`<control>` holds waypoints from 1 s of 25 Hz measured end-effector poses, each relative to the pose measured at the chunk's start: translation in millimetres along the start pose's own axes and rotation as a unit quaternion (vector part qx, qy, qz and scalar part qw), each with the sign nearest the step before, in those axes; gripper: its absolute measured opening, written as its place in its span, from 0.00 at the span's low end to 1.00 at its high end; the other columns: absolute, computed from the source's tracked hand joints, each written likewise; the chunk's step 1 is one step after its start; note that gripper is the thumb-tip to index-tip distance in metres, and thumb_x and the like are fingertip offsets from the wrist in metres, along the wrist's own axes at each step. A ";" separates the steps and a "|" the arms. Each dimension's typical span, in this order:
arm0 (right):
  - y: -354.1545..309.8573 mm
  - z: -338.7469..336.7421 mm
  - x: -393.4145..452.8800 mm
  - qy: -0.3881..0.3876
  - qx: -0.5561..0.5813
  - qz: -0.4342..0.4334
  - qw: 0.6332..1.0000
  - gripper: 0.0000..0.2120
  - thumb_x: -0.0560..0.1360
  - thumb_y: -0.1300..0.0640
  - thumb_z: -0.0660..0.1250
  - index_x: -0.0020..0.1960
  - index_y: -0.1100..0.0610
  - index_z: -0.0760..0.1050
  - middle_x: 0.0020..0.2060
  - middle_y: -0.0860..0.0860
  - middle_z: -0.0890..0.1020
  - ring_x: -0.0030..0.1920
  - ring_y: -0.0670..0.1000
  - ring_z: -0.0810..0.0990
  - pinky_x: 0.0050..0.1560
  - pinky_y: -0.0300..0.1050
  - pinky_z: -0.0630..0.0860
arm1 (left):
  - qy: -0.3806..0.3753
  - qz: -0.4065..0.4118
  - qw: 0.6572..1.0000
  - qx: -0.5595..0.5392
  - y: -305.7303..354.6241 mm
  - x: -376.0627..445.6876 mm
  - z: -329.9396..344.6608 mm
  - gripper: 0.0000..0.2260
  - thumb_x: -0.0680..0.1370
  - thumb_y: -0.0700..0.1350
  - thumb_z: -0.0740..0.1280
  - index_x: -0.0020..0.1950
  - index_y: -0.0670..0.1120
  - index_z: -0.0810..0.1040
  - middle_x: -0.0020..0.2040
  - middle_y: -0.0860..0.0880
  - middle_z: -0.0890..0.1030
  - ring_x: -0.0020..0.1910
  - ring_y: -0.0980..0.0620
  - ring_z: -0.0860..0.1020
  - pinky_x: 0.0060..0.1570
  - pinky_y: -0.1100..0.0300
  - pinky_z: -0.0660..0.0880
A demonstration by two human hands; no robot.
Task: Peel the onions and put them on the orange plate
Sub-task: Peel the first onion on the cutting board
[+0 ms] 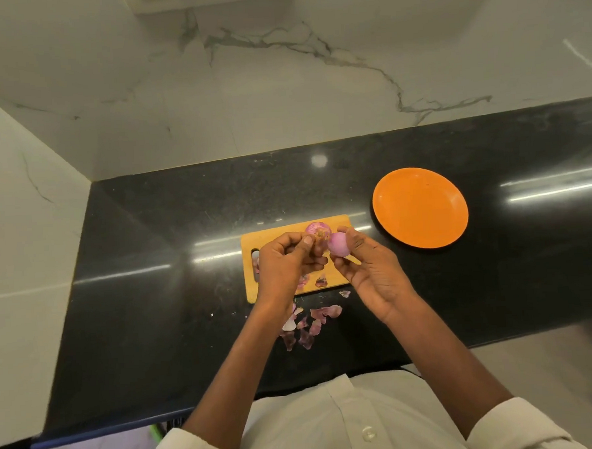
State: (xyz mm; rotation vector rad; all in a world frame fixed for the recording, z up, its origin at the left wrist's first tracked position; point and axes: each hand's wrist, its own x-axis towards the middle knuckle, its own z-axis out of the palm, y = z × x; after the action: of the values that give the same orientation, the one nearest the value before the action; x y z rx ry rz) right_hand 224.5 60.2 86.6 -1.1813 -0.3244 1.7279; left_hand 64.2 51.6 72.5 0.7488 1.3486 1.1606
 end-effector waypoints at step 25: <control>-128.3 -113.8 96.0 0.054 -0.150 0.030 0.987 0.12 0.81 0.49 0.71 0.58 0.56 0.85 0.52 0.52 0.88 0.53 0.53 0.89 0.54 0.47 0.85 | -0.033 0.010 0.995 0.095 -13.0 83.9 181.5 0.05 0.81 0.42 0.75 0.53 0.42 0.87 0.48 0.42 0.88 0.46 0.47 0.85 0.50 0.51 0.83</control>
State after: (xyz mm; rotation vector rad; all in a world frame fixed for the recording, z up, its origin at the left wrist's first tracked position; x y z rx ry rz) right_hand 386.3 169.1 62.3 -1.5100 -0.5008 1.6987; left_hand 230.2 162.7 56.8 0.9305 1.4113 1.0234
